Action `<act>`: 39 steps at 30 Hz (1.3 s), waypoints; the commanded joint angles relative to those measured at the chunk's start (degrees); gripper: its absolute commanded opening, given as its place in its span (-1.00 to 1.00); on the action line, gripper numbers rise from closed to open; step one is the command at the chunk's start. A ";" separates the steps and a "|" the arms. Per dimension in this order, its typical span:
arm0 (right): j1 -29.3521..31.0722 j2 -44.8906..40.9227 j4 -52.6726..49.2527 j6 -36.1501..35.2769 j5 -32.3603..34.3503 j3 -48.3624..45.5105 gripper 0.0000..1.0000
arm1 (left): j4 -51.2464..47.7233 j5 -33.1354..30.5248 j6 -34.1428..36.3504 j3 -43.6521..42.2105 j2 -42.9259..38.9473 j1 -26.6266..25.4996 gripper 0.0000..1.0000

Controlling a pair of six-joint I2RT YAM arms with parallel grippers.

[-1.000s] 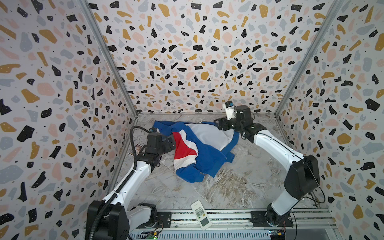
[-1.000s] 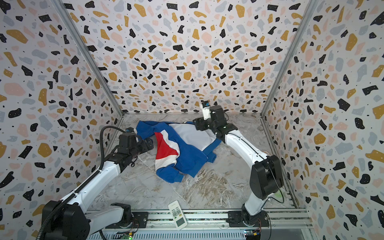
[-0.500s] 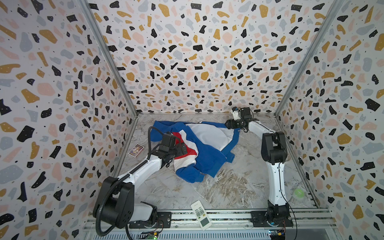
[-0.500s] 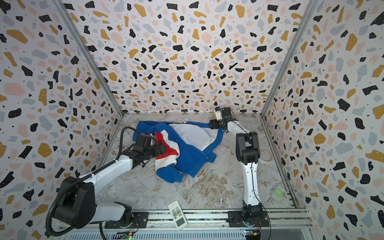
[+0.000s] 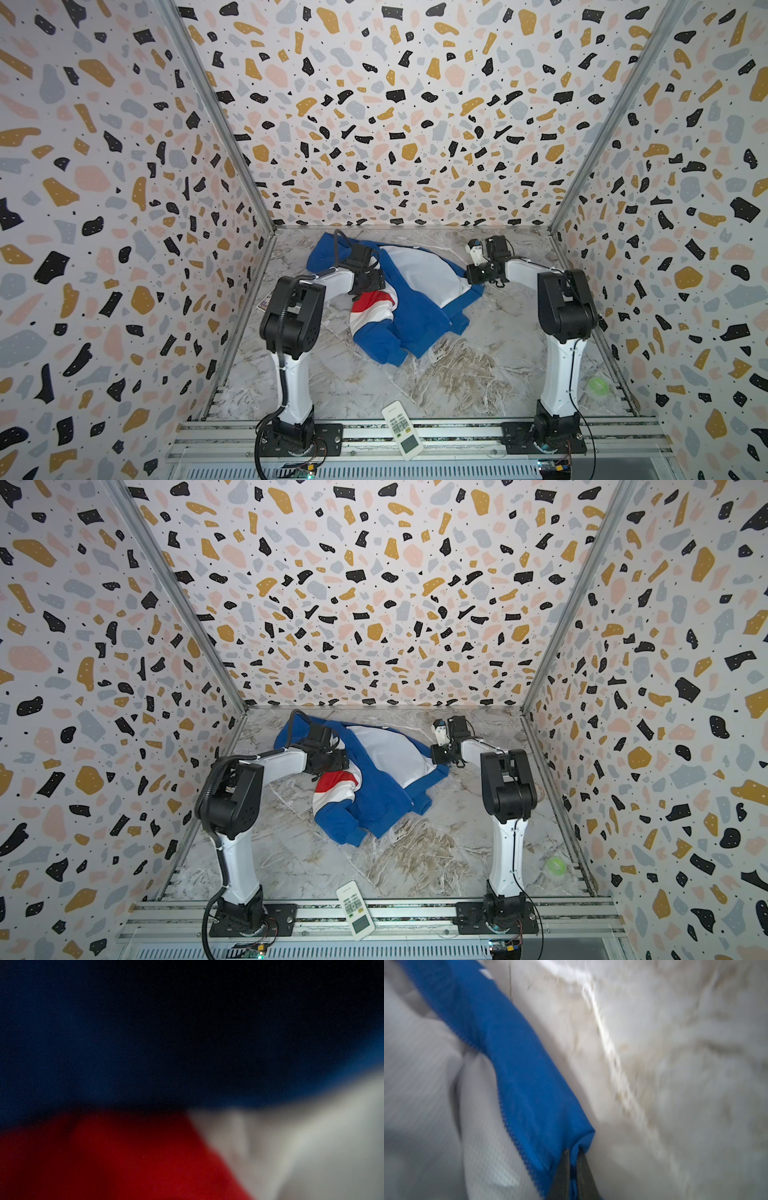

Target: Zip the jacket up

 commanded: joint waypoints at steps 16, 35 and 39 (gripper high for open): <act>8.45 -60.77 -7.80 24.14 8.51 -37.77 -0.04 | -1.12 1.04 9.00 -0.79 -7.24 1.01 0.42; 40.38 -39.80 12.24 46.27 10.11 -26.87 0.04 | 3.89 2.63 -5.44 -44.02 -68.37 4.41 0.99; 42.97 -35.34 17.05 48.57 8.95 -28.92 -0.13 | 2.90 6.93 -7.66 -48.66 -74.03 4.26 0.99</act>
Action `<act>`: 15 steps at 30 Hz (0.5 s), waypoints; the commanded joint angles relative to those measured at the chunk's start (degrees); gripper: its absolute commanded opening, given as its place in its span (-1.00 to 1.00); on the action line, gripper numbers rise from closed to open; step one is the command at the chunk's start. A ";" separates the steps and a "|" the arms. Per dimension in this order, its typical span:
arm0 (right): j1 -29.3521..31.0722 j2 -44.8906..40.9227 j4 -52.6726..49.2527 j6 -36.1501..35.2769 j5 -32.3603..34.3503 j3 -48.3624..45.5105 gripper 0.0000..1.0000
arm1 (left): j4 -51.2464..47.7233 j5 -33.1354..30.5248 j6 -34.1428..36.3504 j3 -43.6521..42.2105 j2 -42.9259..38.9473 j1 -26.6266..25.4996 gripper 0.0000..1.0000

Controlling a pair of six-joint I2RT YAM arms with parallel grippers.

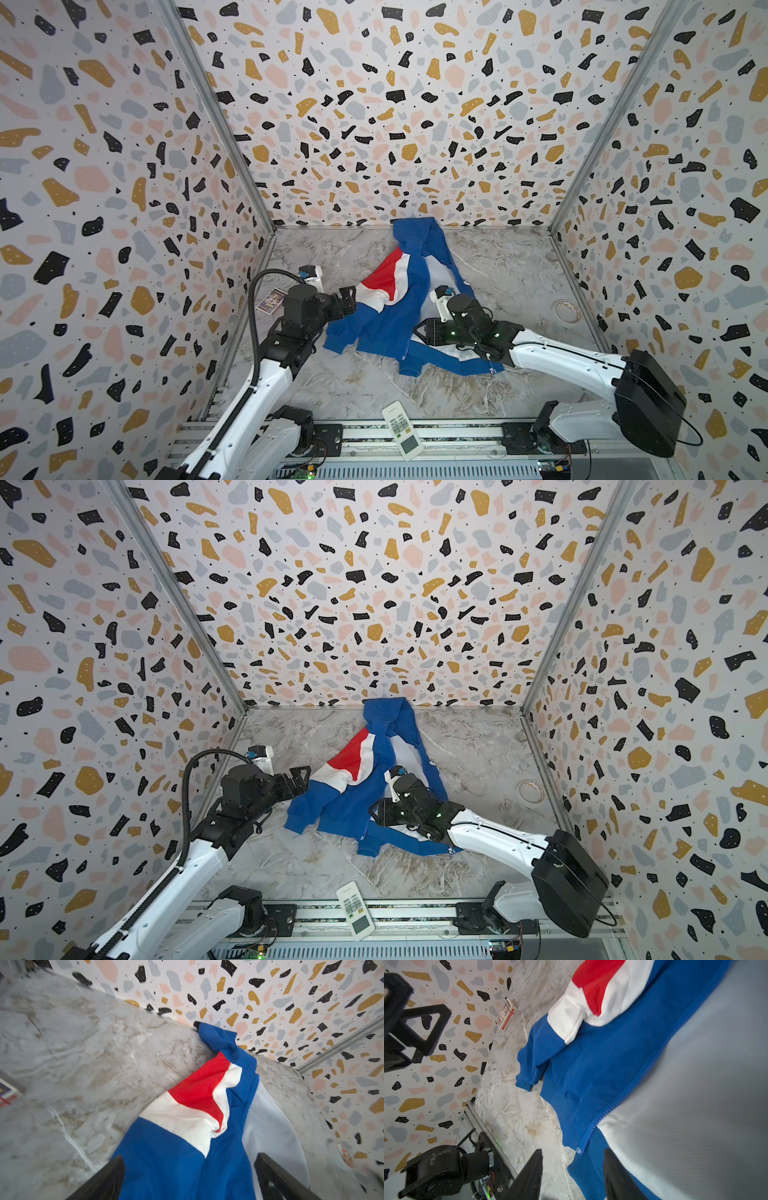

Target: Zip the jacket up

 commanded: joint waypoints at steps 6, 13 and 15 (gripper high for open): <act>1.71 7.39 11.84 4.87 -2.60 -2.68 -0.15 | 1.77 6.36 -6.50 -6.65 -2.87 -0.32 0.99; 0.73 12.52 19.57 6.80 -6.35 -5.29 -0.14 | 7.51 8.96 -8.41 -8.23 1.24 -3.32 1.00; 0.47 13.63 20.74 6.91 -7.16 -5.43 -0.14 | 7.83 8.54 -8.20 -7.54 2.58 -5.12 1.00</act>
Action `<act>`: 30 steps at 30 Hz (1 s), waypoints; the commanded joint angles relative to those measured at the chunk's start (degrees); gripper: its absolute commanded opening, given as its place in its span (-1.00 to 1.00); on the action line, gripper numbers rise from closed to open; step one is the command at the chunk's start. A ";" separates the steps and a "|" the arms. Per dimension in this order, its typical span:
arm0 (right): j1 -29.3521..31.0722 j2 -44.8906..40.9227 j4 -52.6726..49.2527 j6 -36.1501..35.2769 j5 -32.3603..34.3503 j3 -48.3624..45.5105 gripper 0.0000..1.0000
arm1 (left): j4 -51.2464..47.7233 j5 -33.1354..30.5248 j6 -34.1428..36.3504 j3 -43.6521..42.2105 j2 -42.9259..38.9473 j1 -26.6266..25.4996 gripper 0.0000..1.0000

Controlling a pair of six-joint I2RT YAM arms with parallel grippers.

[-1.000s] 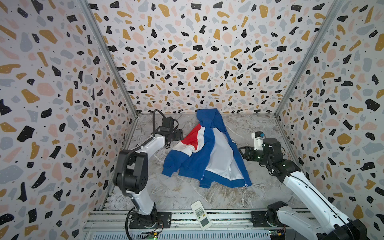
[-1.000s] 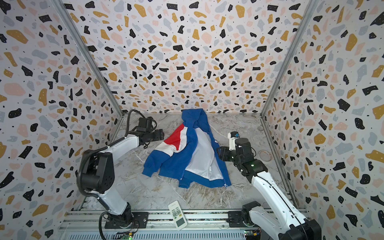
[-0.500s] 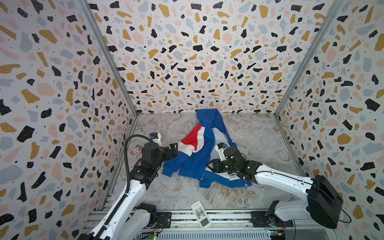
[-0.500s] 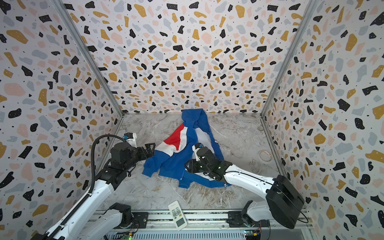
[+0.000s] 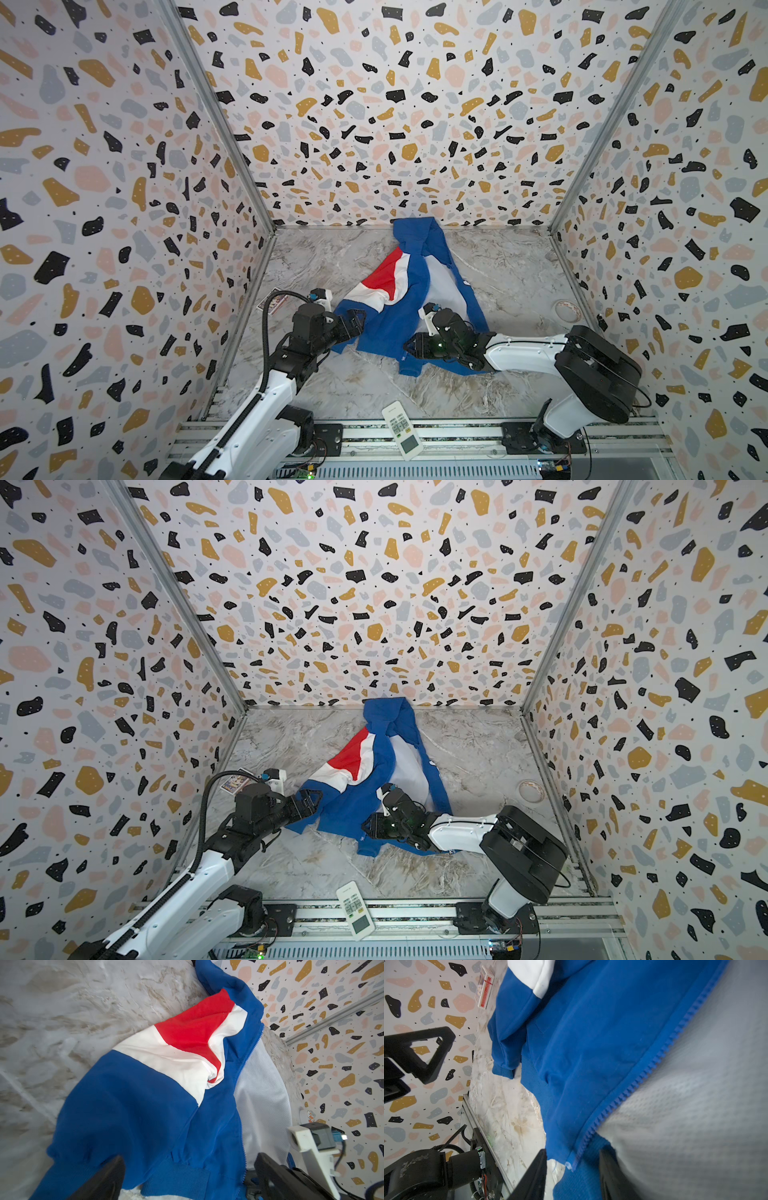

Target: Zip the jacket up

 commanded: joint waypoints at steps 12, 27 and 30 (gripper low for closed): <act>-3.08 5.97 17.48 2.59 -11.90 -1.06 -0.29 | 3.61 0.08 0.16 2.01 5.65 -5.55 1.00; -3.81 8.23 24.22 4.84 -15.92 -1.01 -1.00 | 5.27 6.12 1.75 0.38 5.25 -7.44 0.72; -3.98 9.09 31.41 7.78 -17.62 -2.25 -1.00 | 6.39 8.29 0.82 -1.02 4.84 -8.26 0.66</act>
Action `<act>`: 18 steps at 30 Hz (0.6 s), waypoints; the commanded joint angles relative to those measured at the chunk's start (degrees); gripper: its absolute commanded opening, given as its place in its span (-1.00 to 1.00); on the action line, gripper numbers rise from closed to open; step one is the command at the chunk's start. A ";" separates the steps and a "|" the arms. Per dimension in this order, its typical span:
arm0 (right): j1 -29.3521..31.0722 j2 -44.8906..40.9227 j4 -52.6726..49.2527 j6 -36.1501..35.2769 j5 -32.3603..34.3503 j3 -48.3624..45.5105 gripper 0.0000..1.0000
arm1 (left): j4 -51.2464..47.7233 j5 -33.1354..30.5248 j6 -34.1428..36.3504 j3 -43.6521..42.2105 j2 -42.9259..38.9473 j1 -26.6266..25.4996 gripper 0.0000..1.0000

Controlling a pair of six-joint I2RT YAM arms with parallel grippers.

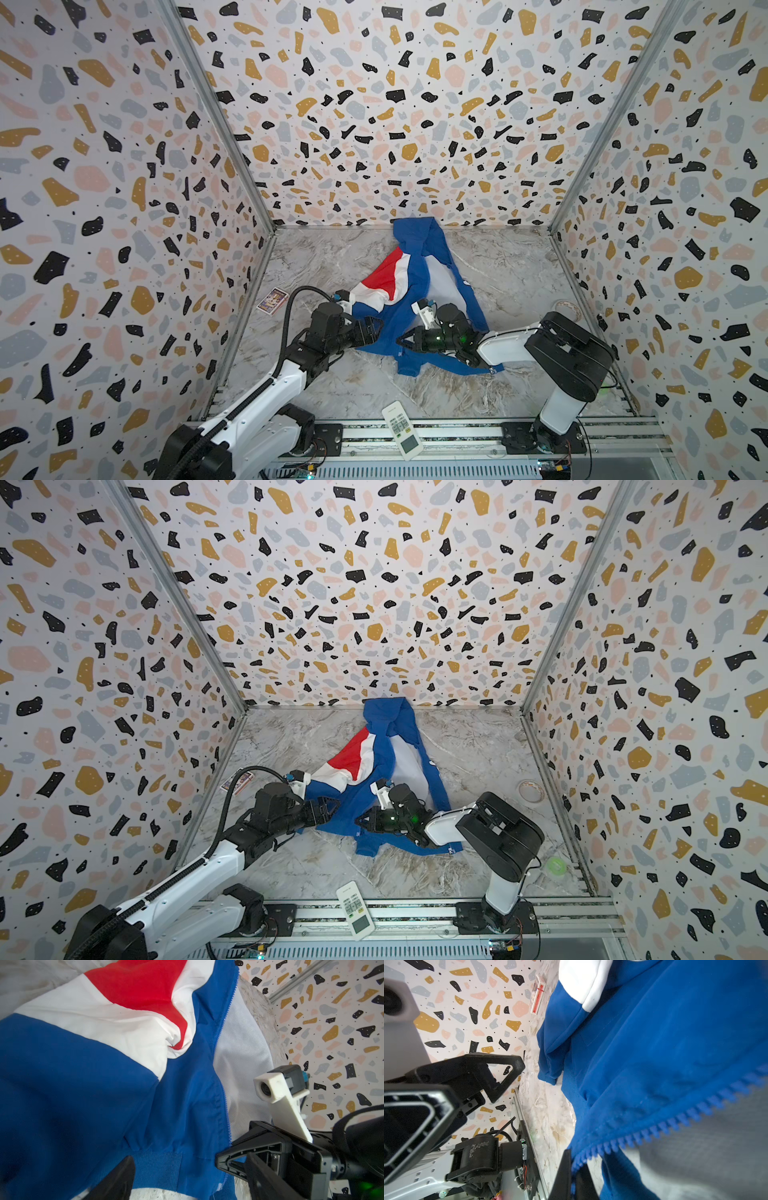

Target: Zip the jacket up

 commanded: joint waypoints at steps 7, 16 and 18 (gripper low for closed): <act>-0.44 6.34 23.98 12.24 -3.45 -1.74 -1.00 | 3.55 4.88 -1.75 -3.87 -3.29 -2.20 0.56; 0.16 14.34 39.99 21.18 -3.30 -0.58 -1.00 | 2.63 5.44 -1.76 -4.21 -3.94 -2.21 0.48; 0.49 14.73 40.23 21.32 -3.11 -0.22 -1.00 | 2.94 5.83 -1.60 -4.42 -3.22 -2.18 0.45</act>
